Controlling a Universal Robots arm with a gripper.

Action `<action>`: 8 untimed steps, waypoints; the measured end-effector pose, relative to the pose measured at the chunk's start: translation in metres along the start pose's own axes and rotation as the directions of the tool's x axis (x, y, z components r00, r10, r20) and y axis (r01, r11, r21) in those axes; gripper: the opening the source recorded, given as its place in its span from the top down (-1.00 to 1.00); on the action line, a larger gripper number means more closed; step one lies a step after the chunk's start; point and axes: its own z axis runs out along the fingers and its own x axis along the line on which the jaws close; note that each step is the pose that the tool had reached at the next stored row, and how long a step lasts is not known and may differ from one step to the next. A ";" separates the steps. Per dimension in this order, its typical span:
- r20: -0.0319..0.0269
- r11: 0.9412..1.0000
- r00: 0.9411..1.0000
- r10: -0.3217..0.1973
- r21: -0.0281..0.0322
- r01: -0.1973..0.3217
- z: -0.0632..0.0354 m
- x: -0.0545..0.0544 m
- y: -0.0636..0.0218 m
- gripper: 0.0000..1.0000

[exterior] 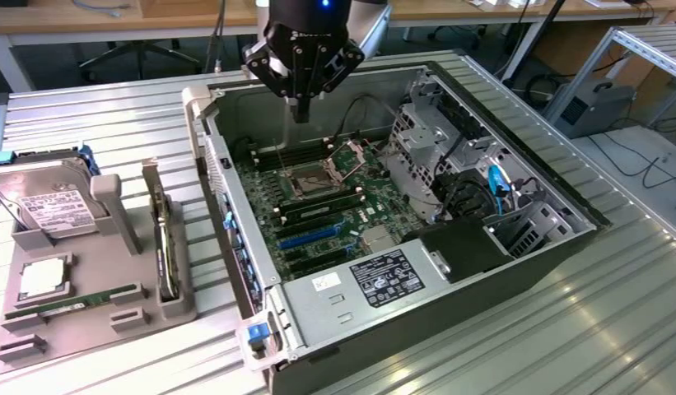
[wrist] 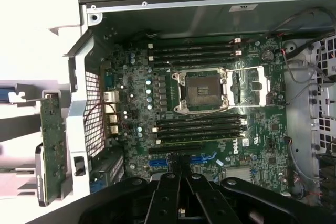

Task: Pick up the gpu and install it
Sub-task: 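Reach for the gpu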

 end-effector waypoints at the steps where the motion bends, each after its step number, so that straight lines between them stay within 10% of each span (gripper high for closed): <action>1: 0.000 1.000 1.000 0.000 0.000 0.000 0.0000 0.001 0.0000 0.79; 8: 0.000 1.000 1.000 0.000 0.000 0.000 -0.0002 0.007 -0.0005 0.79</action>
